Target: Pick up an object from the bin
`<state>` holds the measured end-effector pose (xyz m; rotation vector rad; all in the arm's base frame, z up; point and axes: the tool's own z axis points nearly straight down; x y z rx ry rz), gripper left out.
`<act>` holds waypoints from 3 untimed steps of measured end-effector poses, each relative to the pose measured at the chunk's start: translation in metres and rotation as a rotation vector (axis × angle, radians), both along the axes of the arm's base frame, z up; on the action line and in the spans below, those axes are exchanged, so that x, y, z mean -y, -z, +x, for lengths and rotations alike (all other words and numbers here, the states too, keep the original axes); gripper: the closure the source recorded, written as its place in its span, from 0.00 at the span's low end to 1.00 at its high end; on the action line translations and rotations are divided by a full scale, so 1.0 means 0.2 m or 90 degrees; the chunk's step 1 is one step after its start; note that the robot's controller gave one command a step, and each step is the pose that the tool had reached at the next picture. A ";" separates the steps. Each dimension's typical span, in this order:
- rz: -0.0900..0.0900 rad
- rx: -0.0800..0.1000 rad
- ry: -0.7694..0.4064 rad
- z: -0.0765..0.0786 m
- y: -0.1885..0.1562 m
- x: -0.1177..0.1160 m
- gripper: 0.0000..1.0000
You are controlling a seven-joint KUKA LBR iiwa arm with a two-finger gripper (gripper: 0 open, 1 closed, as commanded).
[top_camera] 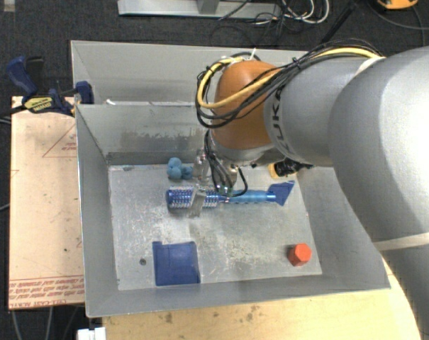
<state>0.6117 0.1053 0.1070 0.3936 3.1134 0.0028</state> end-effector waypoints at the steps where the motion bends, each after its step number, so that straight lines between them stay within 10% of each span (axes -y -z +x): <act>1: 0.000 -0.003 0.158 -0.03 0.19 0.02 0.00; 2: 0.000 -0.003 0.157 -0.03 0.19 0.02 0.00; 3: 0.000 -0.003 0.156 -0.03 0.19 0.02 1.00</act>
Offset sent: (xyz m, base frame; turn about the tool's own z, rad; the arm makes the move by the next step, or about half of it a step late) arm -0.0065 -0.0041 -0.0370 0.2511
